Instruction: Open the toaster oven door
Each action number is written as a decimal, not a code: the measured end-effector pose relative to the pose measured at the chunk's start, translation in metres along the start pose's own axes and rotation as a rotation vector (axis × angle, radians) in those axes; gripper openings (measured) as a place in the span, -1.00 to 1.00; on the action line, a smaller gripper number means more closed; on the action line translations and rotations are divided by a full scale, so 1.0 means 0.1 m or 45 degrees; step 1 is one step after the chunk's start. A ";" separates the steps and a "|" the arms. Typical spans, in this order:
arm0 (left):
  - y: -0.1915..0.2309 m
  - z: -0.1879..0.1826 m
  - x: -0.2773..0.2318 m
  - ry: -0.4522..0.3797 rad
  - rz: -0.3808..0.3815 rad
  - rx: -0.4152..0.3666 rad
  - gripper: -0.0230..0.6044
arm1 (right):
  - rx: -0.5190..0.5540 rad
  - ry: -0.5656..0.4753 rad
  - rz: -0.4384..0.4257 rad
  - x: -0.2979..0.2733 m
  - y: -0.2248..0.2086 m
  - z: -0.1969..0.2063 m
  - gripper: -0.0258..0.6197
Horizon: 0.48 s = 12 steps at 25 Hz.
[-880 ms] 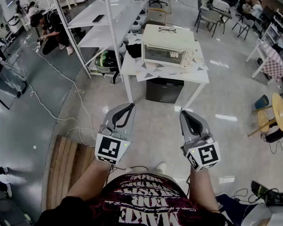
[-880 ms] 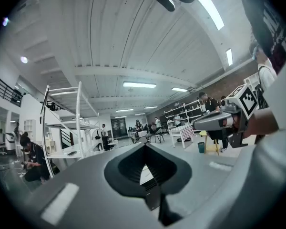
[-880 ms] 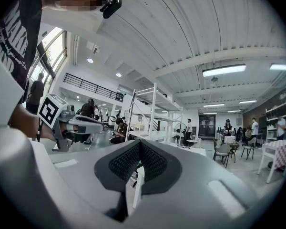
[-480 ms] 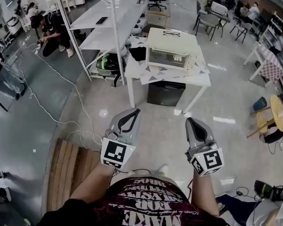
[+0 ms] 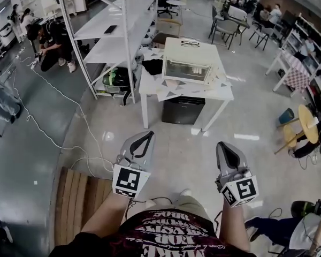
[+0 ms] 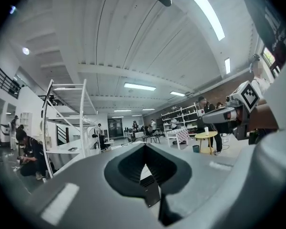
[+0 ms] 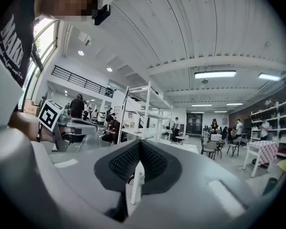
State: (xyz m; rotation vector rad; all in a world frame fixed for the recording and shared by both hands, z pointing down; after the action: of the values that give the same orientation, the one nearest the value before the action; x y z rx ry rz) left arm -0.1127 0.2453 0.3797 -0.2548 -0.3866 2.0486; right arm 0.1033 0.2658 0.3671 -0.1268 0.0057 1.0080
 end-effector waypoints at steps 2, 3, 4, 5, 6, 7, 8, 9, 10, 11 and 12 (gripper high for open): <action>0.06 0.04 0.05 0.000 -0.001 0.017 -0.93 | 0.005 0.014 0.005 0.01 0.06 0.01 -0.84; 0.08 0.05 0.06 -0.001 0.000 0.024 -0.93 | 0.003 0.020 0.005 0.01 0.09 0.02 -0.84; 0.11 0.07 0.08 -0.001 -0.001 0.029 -0.93 | -0.005 0.023 0.002 0.00 0.12 0.02 -0.84; 0.14 0.08 0.10 0.001 -0.004 0.031 -0.93 | -0.015 0.021 -0.003 -0.02 0.15 0.02 -0.84; 0.18 0.10 0.11 0.005 -0.009 0.031 -0.93 | -0.023 0.015 -0.009 -0.03 0.18 0.02 -0.84; 0.21 0.11 0.13 0.009 -0.014 0.030 -0.93 | -0.027 0.008 -0.014 -0.04 0.20 0.01 -0.84; 0.23 0.13 0.14 0.012 -0.018 0.028 -0.93 | -0.030 0.001 -0.017 -0.04 0.21 0.01 -0.84; 0.24 0.13 0.15 0.013 -0.021 0.026 -0.93 | -0.033 -0.005 -0.018 -0.04 0.21 0.01 -0.84; 0.24 0.14 0.16 0.013 -0.024 0.022 -0.93 | -0.038 -0.010 -0.017 -0.04 0.21 0.02 -0.84; 0.23 0.15 0.18 0.014 -0.025 0.019 -0.93 | -0.045 -0.010 -0.015 -0.04 0.20 0.04 -0.84; 0.22 0.16 0.20 0.017 -0.025 0.018 -0.93 | -0.053 -0.007 -0.014 -0.04 0.20 0.07 -0.84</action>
State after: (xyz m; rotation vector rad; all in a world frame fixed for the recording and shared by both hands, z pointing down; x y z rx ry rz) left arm -0.1457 0.2503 0.3864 -0.2552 -0.3647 2.0287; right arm 0.0838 0.2734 0.3724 -0.1618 -0.0210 0.9975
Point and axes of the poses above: the fingertips, and each gripper's own axes: x backward along the fingers, y to its left, z out of its underside, the point moved 1 cm from there along x, backward along the fingers, and after that the axes turned 13 degrees about -x, right-handed, at the moved point
